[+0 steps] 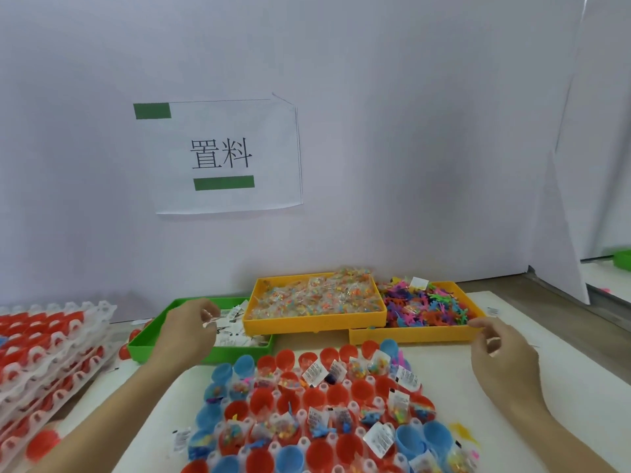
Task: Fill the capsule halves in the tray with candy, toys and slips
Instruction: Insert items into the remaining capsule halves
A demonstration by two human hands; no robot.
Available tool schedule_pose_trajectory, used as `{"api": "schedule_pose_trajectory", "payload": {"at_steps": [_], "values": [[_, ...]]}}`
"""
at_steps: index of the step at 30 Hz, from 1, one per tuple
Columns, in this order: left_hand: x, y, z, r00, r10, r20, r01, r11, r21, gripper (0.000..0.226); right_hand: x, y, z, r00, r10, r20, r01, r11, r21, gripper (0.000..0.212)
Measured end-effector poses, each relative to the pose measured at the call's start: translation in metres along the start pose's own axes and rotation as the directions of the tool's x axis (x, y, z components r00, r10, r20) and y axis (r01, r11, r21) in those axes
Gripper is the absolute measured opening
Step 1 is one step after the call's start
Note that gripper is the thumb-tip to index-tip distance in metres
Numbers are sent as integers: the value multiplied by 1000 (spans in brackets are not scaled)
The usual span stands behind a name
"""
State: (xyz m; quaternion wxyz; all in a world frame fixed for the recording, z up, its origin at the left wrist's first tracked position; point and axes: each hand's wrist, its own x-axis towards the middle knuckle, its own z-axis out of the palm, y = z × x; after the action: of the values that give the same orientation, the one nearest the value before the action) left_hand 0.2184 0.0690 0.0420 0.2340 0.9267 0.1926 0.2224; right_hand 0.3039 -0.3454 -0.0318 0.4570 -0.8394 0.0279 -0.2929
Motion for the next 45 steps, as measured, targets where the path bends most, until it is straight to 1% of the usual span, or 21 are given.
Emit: {"api": "schedule_pose_trajectory", "payload": {"at_steps": [1,3,7,9,12,16,18,20,22,23,25,27,30,31,33,34,36,38,40,43,45], "values": [[9,-5,4,1000,-10,16,10,1000,10,19,1,1,-1,1000,4,-5,-4,1000,-1,21],[21,-12,11,995,-6,102,2,999,34,22,3,3,-2,999,35,4,-35,999,-4,23],[37,-9,27,959,18,284,-48,994,98,16,5,4,-1,997,74,28,-73,997,-16,21],[42,-4,33,949,26,316,-66,991,117,16,4,5,1,997,74,26,-74,997,-15,20],[47,0,41,948,35,316,-83,987,137,16,5,5,2,997,68,27,-68,998,-5,21],[47,-4,49,972,37,234,-65,991,113,18,5,5,3,999,36,30,-36,999,10,21],[45,-4,50,993,30,111,-37,998,57,22,3,4,4,999,29,37,-29,999,13,20],[42,1,48,998,47,-47,-47,999,-3,22,3,3,4,999,14,38,-15,1000,17,21],[40,12,44,979,103,-175,-110,993,-33,19,2,2,3,999,-29,34,28,1000,7,24],[39,20,42,967,141,-214,-152,988,-33,17,1,1,3,998,-53,41,54,998,-10,25],[33,41,40,941,240,-237,-256,966,-38,18,-1,-1,3,991,-118,62,123,990,-71,25],[23,67,43,908,370,-194,-389,919,-67,20,-3,-2,5,977,-155,144,179,969,-171,31],[1,107,57,813,579,-62,-582,805,-116,14,-6,-1,7,942,-109,316,231,895,-381,50],[-6,121,65,774,633,-11,-630,767,-126,13,-6,0,8,932,-96,351,245,878,-410,51],[-18,149,84,688,722,81,-709,691,-142,20,-6,3,9,924,-90,372,252,875,-413,52],[-24,163,95,651,747,136,-733,665,-143,24,-6,3,9,925,-90,369,248,879,-408,52],[-32,189,117,604,758,247,-758,642,-115,32,-6,5,9,931,-94,353,239,886,-396,51],[-36,210,136,588,739,330,-761,643,-83,37,-6,7,9,937,-121,328,245,897,-368,48],[-37,225,151,591,716,372,-749,658,-76,36,-5,8,10,945,-137,297,234,918,-320,45],[-37,239,167,613,702,363,-733,677,-69,30,-4,9,11,954,-152,260,225,934,-277,40],[-35,244,172,638,690,342,-704,702,-102,23,-4,10,12,953,-168,254,235,936,-263,39]]}}
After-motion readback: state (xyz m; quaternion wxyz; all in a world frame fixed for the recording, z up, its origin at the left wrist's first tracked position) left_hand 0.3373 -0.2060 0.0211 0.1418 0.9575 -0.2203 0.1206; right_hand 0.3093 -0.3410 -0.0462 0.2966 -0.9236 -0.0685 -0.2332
